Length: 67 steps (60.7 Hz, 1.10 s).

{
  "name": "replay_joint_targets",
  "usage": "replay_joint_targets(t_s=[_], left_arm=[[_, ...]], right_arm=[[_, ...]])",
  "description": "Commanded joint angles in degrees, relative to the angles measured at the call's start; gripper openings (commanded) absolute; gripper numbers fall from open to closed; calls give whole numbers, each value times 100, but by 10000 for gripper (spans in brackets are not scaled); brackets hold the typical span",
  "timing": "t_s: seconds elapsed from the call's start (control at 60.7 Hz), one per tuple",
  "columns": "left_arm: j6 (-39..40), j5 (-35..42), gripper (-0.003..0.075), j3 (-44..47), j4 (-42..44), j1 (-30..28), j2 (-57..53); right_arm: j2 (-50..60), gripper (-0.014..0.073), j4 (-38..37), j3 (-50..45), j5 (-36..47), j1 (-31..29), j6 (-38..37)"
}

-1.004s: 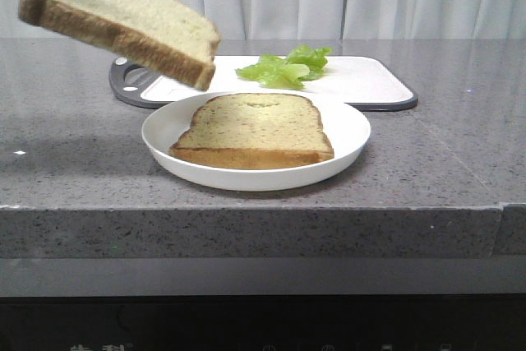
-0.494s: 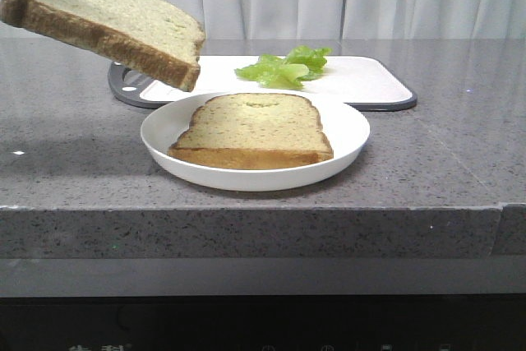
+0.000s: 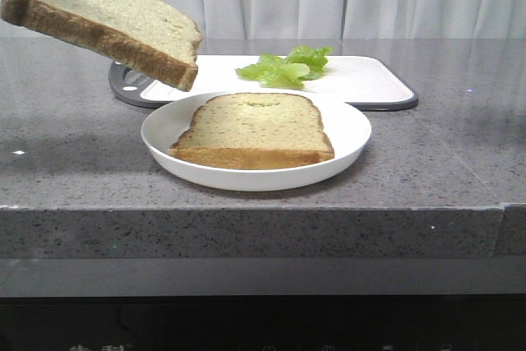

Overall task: Left arm grabs bread, right arm adds lettuce
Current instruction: 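Move the right gripper down over the lettuce leaf on the board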

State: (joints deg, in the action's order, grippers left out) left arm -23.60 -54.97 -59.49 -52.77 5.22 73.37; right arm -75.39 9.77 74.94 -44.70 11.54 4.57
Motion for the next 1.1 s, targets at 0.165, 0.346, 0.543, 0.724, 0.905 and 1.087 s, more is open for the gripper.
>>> replay_joint_targets(t_s=[0.165, 0.346, 0.543, 0.724, 0.905, 1.087], left_arm=[[-15, 109, -19, -130, -356, -14, -187], [-15, 109, -19, -130, -285, -14, -187], [-15, 122, -19, -130, -285, -14, -187], [-15, 147, -19, -130, -285, -14, -187], [-15, 157, -19, -130, -285, -14, -187], [-15, 294, -19, -130, -285, -14, -187]], right_arm=[[-1577, 496, 213, 2055, -698, 371, 306], [-2720, 485, 321, 3514, -1493, 373, 362], [-3861, 485, 321, 4977, -2093, 359, 362], [-4633, 485, 399, 5859, -2377, 271, 362], [-4943, 485, 562, 5975, -2168, 133, 362], [-5098, 485, 877, 5976, -2053, -45, 559]])
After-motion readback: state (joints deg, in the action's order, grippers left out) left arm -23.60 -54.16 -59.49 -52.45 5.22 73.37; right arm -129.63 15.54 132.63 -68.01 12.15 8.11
